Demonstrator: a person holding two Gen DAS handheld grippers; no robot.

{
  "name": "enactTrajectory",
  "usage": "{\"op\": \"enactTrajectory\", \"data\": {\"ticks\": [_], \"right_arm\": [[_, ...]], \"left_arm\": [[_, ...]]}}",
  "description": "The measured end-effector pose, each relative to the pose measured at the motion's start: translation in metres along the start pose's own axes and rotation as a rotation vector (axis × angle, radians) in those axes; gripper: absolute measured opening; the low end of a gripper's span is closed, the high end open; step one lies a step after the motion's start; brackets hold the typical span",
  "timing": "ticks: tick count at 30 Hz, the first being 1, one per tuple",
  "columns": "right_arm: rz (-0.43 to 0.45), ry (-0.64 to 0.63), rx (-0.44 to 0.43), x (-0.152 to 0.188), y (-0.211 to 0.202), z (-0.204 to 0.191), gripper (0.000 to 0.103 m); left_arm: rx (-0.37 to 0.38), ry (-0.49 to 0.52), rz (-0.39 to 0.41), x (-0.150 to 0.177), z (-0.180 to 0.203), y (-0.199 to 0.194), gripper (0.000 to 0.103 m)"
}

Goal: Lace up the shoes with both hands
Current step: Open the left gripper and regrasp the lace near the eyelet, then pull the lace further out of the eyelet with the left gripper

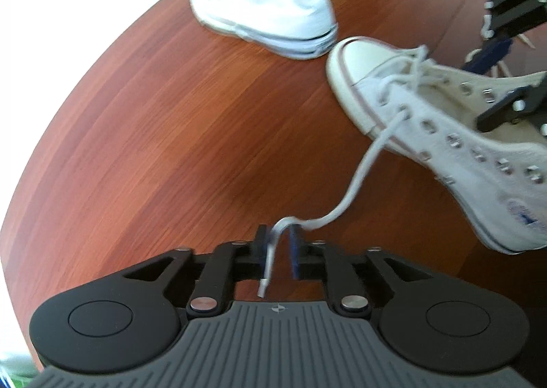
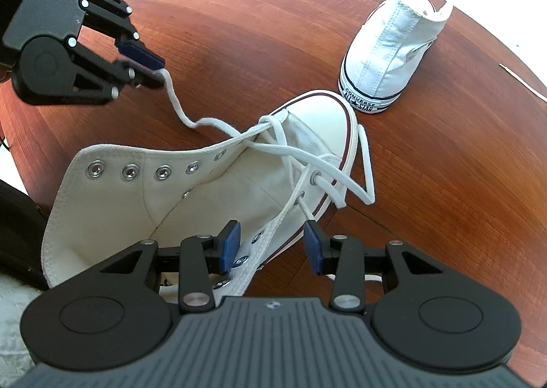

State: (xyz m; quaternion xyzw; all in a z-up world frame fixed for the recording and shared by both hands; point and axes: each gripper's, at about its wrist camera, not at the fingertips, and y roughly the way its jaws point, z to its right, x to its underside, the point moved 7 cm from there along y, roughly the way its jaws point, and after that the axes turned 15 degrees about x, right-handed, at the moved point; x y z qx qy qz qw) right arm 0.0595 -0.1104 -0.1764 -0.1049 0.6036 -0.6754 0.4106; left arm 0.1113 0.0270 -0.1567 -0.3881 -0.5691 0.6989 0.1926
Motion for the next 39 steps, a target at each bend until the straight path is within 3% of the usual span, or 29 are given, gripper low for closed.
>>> {"op": "enactTrajectory", "data": {"ticks": [9, 20, 22, 24, 27, 34, 39], "right_arm": [[0.000, 0.006, -0.001, 0.001, 0.001, 0.000, 0.042], [0.003, 0.013, -0.002, 0.002, 0.003, 0.000, 0.042], [0.003, 0.014, -0.002, 0.002, 0.003, 0.000, 0.042], [0.004, 0.016, -0.002, 0.002, 0.002, 0.000, 0.042], [0.004, 0.019, -0.003, 0.003, 0.002, 0.001, 0.042], [0.000, 0.019, -0.003, 0.003, 0.003, 0.001, 0.042], [-0.002, 0.017, -0.002, 0.002, 0.003, 0.002, 0.042]], "left_arm": [[0.057, 0.139, 0.022, -0.025, 0.032, 0.003, 0.031], [0.074, 0.330, 0.000, -0.047, 0.059, 0.018, 0.031], [0.084, 0.360, -0.008, -0.047, 0.062, 0.019, 0.029], [0.088, 0.385, -0.004, -0.048, 0.066, 0.020, 0.016], [0.103, 0.397, 0.004, -0.049, 0.069, 0.020, 0.004], [0.093, 0.340, 0.019, -0.051, 0.066, 0.021, 0.002], [0.035, 0.213, 0.040, -0.049, 0.044, 0.020, 0.002]]}}
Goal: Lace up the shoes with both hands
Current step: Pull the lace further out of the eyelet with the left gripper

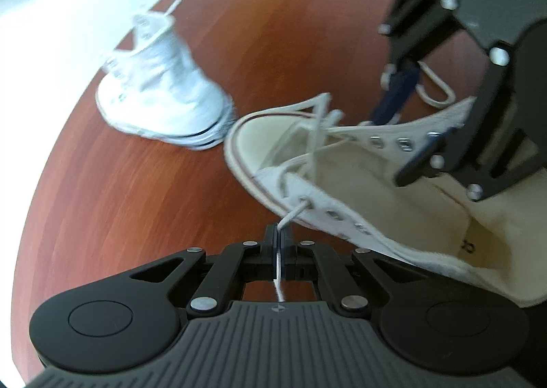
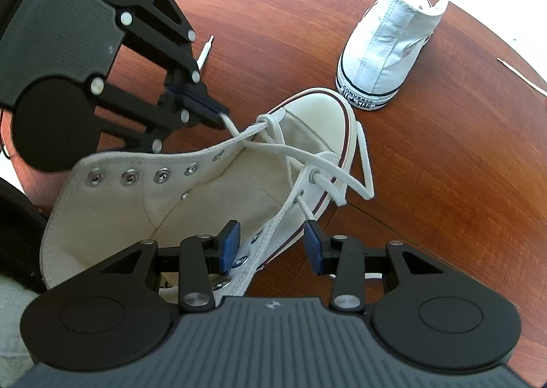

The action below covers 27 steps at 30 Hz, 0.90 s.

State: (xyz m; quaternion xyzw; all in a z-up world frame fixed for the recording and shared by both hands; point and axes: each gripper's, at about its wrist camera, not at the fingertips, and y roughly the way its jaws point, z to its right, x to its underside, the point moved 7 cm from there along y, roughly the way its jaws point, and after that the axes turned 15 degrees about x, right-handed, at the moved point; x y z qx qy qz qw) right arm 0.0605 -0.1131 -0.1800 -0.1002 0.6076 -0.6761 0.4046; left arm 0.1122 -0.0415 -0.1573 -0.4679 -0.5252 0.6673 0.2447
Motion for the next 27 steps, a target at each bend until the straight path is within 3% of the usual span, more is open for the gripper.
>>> {"op": "enactTrajectory", "data": {"ticks": [13, 22, 25, 27], "right_arm": [[-0.003, -0.006, -0.002, 0.000, 0.001, 0.001, 0.042], [-0.008, -0.015, -0.007, -0.001, 0.004, 0.001, 0.042], [-0.009, -0.018, -0.008, -0.001, 0.005, 0.001, 0.042], [-0.010, -0.019, -0.009, -0.002, 0.005, 0.001, 0.042]], "left_arm": [[-0.120, -0.182, -0.095, 0.049, -0.046, -0.003, 0.002], [-0.110, -0.199, -0.107, 0.062, -0.050, -0.004, 0.002], [-0.111, -0.178, -0.093, 0.059, -0.046, -0.007, 0.008], [-0.112, -0.163, -0.083, 0.056, -0.043, -0.010, 0.018]]}}
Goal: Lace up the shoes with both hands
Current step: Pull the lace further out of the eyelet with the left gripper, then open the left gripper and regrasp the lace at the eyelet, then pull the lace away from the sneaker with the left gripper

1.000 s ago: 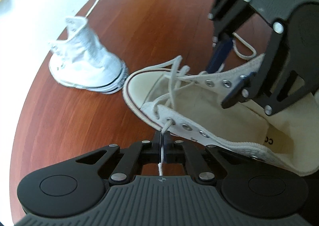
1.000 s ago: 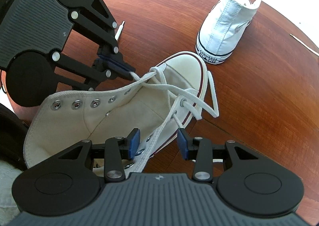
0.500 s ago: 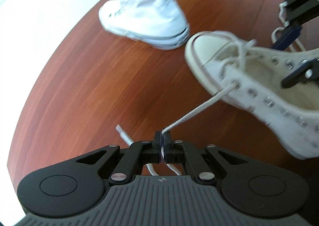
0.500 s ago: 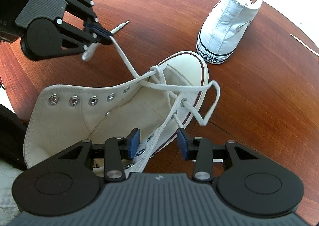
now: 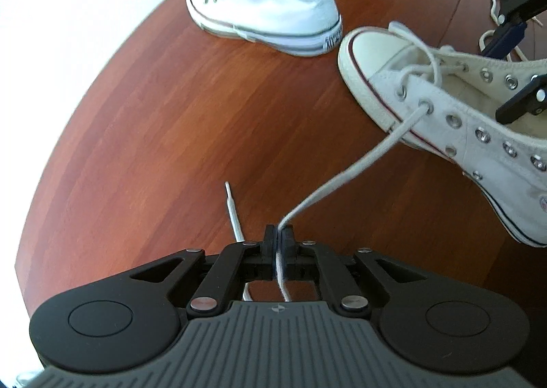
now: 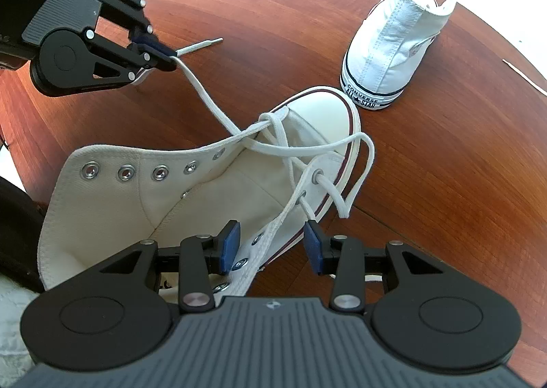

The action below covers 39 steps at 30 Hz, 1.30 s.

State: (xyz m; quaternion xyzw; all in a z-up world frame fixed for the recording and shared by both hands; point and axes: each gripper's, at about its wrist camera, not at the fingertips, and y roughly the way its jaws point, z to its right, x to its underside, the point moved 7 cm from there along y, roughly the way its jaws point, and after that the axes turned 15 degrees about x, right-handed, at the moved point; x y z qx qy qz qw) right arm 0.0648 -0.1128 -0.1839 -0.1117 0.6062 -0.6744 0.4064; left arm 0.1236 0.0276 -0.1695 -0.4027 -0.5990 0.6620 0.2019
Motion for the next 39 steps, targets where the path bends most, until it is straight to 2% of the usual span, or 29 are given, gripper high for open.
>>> {"op": "enactTrajectory", "data": {"ticks": [3, 7, 13, 23, 26, 28, 30, 33, 36, 39], "right_arm": [[-0.001, 0.000, 0.000, -0.001, 0.000, 0.000, 0.042], [-0.002, 0.000, 0.000, -0.001, 0.001, 0.001, 0.042], [-0.002, 0.001, 0.000, -0.001, 0.001, 0.002, 0.042], [0.001, 0.004, 0.003, 0.000, 0.001, 0.004, 0.042], [0.001, 0.004, 0.003, 0.000, 0.001, 0.005, 0.042], [0.001, 0.008, 0.004, 0.000, 0.001, 0.005, 0.042], [0.001, 0.009, 0.004, 0.000, 0.001, 0.006, 0.042], [0.000, 0.012, 0.005, 0.000, 0.001, 0.006, 0.042], [-0.007, 0.040, 0.016, 0.000, 0.000, 0.002, 0.042], [-0.007, 0.041, 0.017, 0.000, -0.001, 0.002, 0.042]], "left_arm": [[0.018, 0.028, 0.020, -0.005, 0.007, -0.003, 0.026], [0.036, 0.055, 0.041, -0.012, 0.014, -0.005, 0.026], [0.101, 0.134, 0.072, -0.029, 0.036, -0.003, 0.026], [0.165, 0.252, 0.081, -0.046, 0.064, 0.002, 0.022], [0.165, 0.281, 0.076, -0.047, 0.072, 0.001, 0.022], [0.170, 0.300, 0.074, -0.048, 0.075, 0.002, 0.020], [0.167, 0.318, 0.073, -0.050, 0.077, 0.003, 0.014], [0.151, 0.339, 0.067, -0.051, 0.079, 0.006, 0.013], [0.132, 0.330, 0.071, -0.052, 0.079, 0.008, 0.003], [0.116, 0.293, 0.077, -0.054, 0.077, 0.008, 0.002]]}}
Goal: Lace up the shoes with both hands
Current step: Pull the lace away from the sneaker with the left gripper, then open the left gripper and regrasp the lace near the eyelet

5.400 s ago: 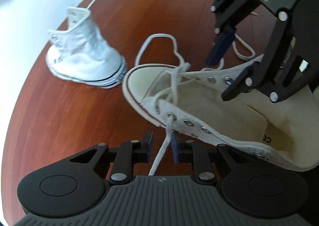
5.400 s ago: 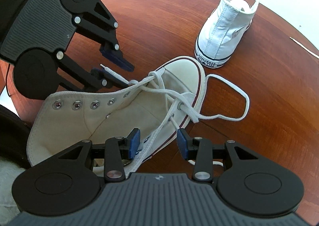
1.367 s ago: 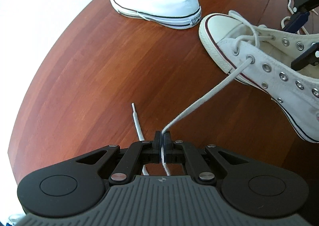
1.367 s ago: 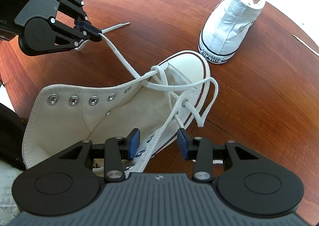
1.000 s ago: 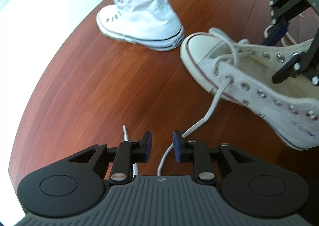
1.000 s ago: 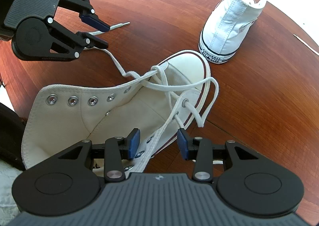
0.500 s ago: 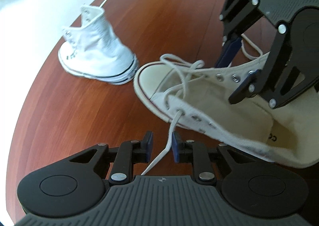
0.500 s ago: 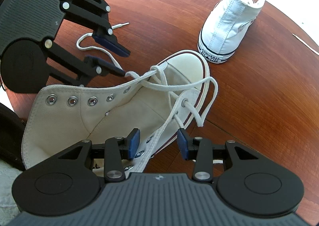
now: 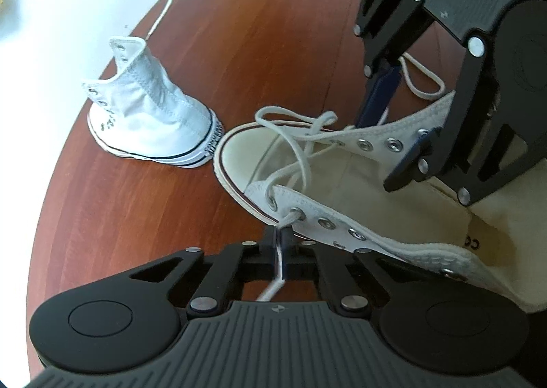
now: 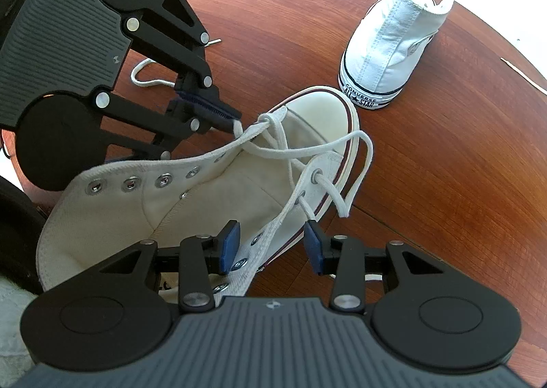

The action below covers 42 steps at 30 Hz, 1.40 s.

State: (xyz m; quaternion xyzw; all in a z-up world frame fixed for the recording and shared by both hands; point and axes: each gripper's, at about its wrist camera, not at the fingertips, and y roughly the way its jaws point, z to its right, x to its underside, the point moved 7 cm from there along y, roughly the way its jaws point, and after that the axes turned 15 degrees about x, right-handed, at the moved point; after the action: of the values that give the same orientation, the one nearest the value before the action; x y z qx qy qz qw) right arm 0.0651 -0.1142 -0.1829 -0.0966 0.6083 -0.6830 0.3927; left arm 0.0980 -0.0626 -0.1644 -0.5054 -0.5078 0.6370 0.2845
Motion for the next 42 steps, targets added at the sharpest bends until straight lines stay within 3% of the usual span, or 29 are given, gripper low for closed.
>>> {"op": "enactTrajectory", "data": {"ticks": [9, 15, 23, 31, 36, 42], "right_arm": [[-0.001, 0.003, 0.000, 0.001, 0.000, 0.003, 0.042], [-0.002, 0.007, 0.002, 0.001, 0.000, 0.003, 0.042], [-0.003, 0.006, 0.003, 0.002, -0.001, 0.004, 0.043], [-0.005, 0.004, 0.001, 0.001, -0.001, 0.004, 0.043], [-0.005, 0.002, -0.001, 0.001, 0.000, 0.005, 0.042], [-0.005, 0.003, -0.003, 0.001, 0.001, 0.006, 0.043]], "left_arm": [[-0.077, -0.175, -0.012, 0.017, -0.029, -0.006, 0.002], [-0.130, -0.252, -0.049, 0.044, -0.052, -0.013, 0.002], [-0.145, -0.317, -0.107, 0.077, -0.061, -0.016, 0.002], [-0.093, -0.280, -0.080, 0.073, -0.050, -0.015, 0.004], [-0.052, -0.221, -0.060, 0.060, -0.040, -0.014, 0.023], [-0.019, -0.150, -0.035, 0.041, -0.027, -0.012, 0.024]]}}
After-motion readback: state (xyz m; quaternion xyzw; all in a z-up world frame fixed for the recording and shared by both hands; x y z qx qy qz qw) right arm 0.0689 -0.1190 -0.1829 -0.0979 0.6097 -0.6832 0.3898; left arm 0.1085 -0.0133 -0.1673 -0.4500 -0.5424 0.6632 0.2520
